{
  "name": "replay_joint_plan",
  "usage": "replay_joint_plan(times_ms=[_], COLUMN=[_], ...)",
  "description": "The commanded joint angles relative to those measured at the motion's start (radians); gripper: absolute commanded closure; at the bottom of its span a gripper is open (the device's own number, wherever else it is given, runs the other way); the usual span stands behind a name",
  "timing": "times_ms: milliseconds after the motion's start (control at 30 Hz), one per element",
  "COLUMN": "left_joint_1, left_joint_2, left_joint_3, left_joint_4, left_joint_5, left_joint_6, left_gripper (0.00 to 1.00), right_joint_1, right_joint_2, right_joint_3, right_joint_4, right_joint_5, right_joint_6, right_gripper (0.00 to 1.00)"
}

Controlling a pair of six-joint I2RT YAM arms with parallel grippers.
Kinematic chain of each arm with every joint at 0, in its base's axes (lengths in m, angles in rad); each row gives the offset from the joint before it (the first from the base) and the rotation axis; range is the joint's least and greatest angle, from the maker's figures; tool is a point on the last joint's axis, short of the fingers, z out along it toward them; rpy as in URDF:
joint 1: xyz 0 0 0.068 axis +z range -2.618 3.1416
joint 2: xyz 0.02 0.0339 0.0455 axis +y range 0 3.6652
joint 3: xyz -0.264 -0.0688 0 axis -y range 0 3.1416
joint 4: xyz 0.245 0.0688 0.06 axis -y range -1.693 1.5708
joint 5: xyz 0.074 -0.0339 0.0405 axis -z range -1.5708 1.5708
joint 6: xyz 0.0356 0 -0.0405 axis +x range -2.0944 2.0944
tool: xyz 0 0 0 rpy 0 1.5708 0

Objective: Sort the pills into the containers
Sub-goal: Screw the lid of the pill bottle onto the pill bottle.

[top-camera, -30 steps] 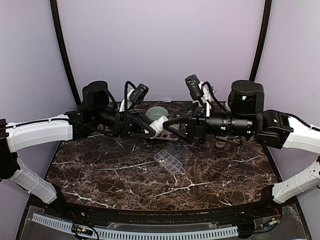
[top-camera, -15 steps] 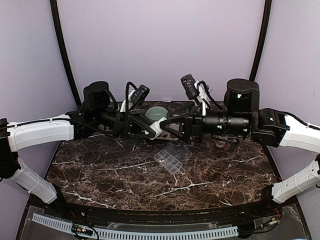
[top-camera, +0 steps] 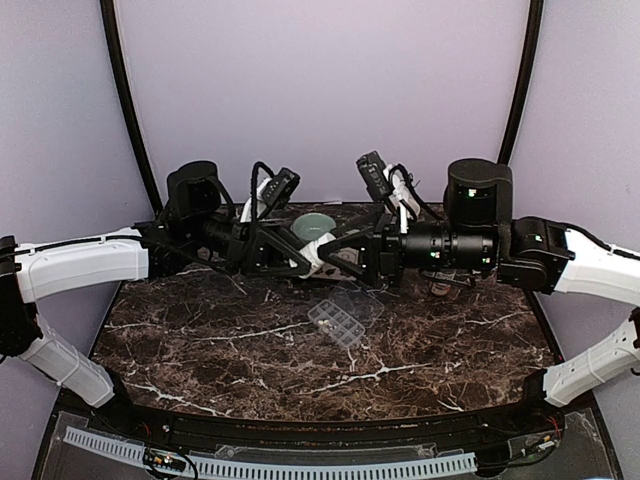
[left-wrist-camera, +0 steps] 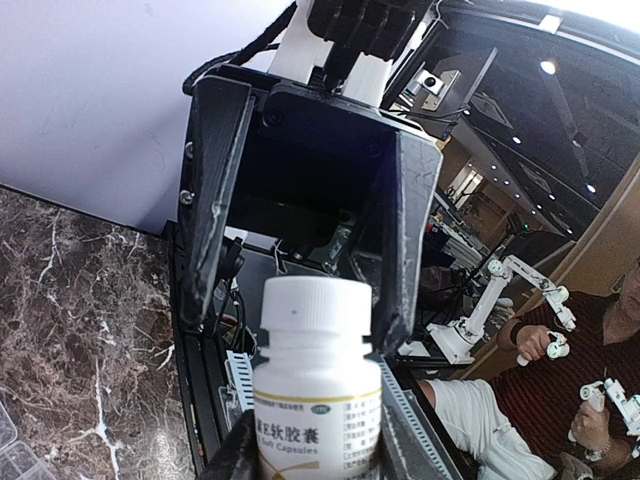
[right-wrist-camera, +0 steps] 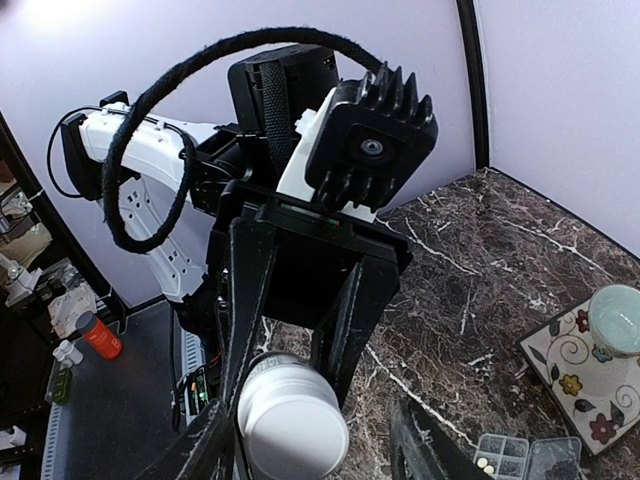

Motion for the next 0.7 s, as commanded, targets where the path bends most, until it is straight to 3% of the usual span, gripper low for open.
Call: replay_joint_plan(times_ms=[0, 267, 667], left_joint_1=[0.006, 0.006, 0.006], left_joint_2=[-0.007, -0.007, -0.006], left_joint_3=[0.029, 0.027, 0.03], left_joint_4=[0.034, 0.034, 0.027], left_joint_5=[0.021, 0.024, 0.028], left_joint_6=[-0.001, -0.001, 0.008], left_gripper=[1.0, 1.0, 1.0], right_joint_1=[-0.008, -0.013, -0.056], right_joint_2=[0.007, 0.011, 0.003], right_joint_3=[0.034, 0.036, 0.016], right_joint_4=[0.042, 0.046, 0.08], right_joint_5=[-0.017, -0.032, -0.111], right_joint_6=[-0.002, 0.005, 0.067], right_gripper=[0.5, 0.69, 0.87])
